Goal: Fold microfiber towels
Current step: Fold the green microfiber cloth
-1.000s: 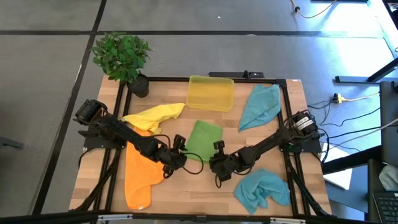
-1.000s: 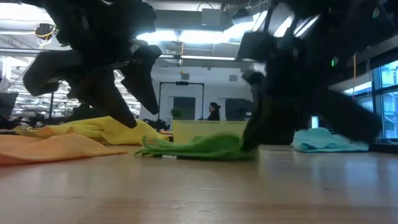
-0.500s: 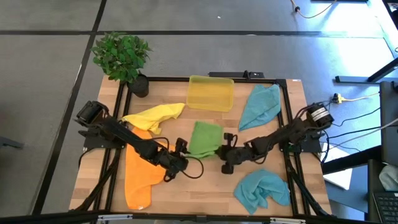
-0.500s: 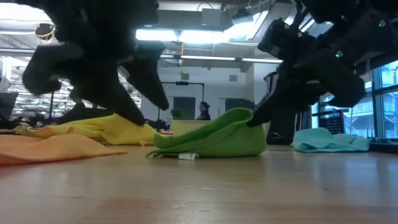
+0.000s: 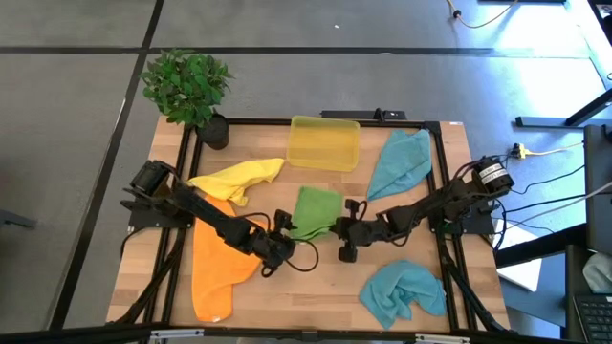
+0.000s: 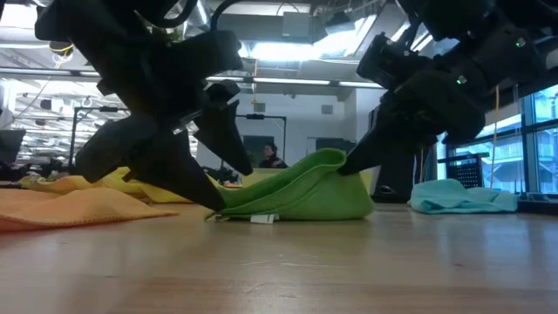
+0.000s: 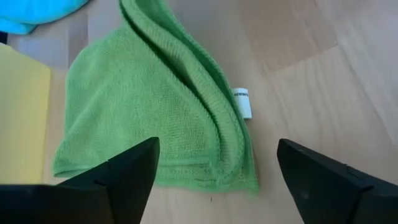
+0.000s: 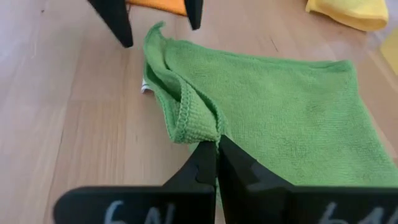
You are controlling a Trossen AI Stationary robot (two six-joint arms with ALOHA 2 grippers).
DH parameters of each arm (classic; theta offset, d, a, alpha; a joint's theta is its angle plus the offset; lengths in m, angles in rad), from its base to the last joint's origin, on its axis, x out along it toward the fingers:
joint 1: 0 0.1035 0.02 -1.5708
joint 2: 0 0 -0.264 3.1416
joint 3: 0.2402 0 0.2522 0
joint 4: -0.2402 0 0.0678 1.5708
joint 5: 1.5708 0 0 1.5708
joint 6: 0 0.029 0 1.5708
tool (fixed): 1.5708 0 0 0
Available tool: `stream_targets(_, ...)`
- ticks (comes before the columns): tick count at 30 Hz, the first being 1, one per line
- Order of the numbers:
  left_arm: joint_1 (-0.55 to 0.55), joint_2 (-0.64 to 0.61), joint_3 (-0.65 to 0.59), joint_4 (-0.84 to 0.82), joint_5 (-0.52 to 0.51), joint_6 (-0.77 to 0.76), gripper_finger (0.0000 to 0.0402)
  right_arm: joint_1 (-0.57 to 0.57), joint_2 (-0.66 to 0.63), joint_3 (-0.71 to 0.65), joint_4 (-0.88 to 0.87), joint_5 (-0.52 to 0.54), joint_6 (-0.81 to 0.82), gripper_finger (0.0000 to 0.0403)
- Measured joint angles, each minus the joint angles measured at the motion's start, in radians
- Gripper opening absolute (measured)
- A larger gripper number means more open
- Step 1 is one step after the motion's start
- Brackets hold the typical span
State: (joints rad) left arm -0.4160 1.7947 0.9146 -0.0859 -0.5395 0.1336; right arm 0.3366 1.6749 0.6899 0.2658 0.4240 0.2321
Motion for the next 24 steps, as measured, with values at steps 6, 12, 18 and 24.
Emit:
stream_targets(6,0.000,0.042,0.002,0.005,-0.005,0.013,0.0319,-0.008,0.000,0.001,0.008,0.000,0.002,0.0001)
stream_targets(12,-0.002,0.070,0.005,0.014,-0.087,0.038,0.0316,-0.008,0.000,0.001,0.007,-0.001,0.007,0.0001)
stream_targets(18,0.000,0.073,0.003,0.008,-0.123,0.083,0.0287,-0.008,0.000,0.001,0.007,-0.006,0.011,0.0001)
stream_targets(24,-0.003,0.075,0.001,-0.005,-0.128,0.093,0.0227,-0.008,0.000,0.001,0.007,-0.007,0.011,0.0001)
